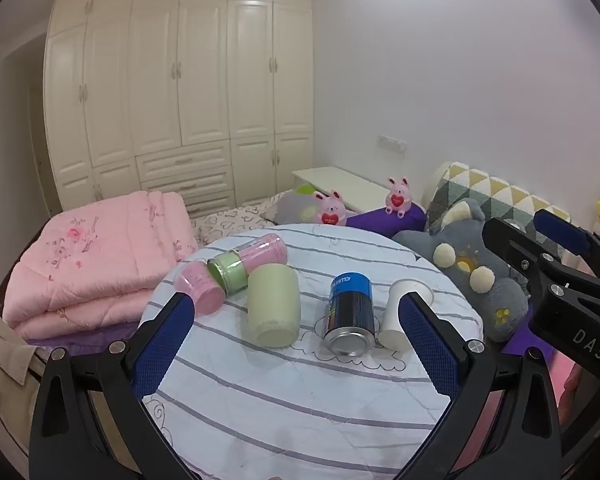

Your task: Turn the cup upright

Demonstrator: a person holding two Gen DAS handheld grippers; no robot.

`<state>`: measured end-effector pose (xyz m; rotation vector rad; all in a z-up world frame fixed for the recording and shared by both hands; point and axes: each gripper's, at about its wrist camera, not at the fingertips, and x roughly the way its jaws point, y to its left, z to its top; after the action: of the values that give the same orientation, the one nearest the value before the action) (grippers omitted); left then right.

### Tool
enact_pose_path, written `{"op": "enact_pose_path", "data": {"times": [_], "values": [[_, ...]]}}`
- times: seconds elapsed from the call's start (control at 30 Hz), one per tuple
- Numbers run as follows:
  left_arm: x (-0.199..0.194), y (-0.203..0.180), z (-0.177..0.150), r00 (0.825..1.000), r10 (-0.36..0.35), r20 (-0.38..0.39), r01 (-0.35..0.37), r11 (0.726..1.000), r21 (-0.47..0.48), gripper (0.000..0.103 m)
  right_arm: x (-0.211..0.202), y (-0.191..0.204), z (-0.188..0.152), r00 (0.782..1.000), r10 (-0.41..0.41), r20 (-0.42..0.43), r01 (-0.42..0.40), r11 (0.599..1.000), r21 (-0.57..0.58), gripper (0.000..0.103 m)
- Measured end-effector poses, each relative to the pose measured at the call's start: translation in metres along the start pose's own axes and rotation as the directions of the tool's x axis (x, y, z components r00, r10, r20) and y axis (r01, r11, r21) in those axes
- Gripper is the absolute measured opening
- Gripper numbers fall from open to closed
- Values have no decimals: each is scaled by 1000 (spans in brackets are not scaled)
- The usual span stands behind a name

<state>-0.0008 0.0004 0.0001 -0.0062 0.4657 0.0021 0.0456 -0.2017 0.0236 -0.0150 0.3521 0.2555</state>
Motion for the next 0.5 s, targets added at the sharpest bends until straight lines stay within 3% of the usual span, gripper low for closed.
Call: {"op": "enact_pose_path", "data": {"times": [0.5], "values": [[6, 2, -12, 1000, 8, -14, -8, 1000, 6, 103, 0, 4, -1, 1000, 1, -2, -1, 1000, 2, 83]]}}
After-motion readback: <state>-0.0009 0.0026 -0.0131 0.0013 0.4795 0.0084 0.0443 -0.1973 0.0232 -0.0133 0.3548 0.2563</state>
